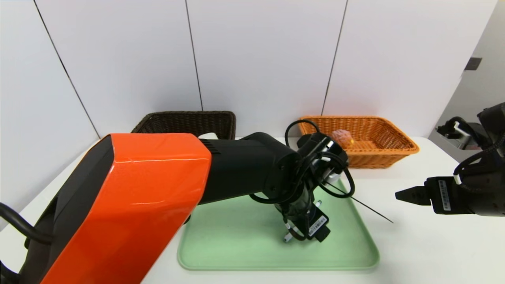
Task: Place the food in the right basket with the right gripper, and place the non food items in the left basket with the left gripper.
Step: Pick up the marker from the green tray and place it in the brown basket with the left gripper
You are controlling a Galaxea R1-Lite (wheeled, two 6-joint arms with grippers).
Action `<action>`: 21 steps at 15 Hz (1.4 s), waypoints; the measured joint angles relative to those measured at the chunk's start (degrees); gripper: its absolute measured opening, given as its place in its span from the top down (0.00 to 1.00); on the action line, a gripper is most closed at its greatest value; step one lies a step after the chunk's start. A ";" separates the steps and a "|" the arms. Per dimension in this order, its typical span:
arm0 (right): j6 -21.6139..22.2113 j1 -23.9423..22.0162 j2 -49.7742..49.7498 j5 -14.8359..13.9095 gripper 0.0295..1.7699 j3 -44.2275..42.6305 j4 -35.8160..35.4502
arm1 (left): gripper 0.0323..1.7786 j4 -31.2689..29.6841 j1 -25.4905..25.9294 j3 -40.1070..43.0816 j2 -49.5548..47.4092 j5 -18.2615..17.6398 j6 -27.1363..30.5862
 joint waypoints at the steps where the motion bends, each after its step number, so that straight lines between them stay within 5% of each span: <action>1: 0.00 -0.02 0.05 0.00 0.04 -0.02 0.00 | 0.05 -0.02 0.00 0.00 0.09 -0.65 -0.07; 6: 0.00 -0.02 0.22 0.06 0.04 0.06 -0.05 | 0.05 0.11 0.18 0.09 -0.04 -5.16 -0.41; 14: 0.00 0.01 -0.02 0.06 0.04 0.17 0.13 | 0.05 0.02 0.33 0.02 0.07 -5.16 -0.85; 18: 0.02 0.06 -0.16 0.02 0.04 0.11 0.09 | 0.40 0.04 0.35 0.02 0.13 -5.19 -1.21; 21: 0.00 0.12 -0.17 0.00 0.04 0.09 0.06 | 0.57 0.04 0.35 0.09 0.24 -5.19 -2.01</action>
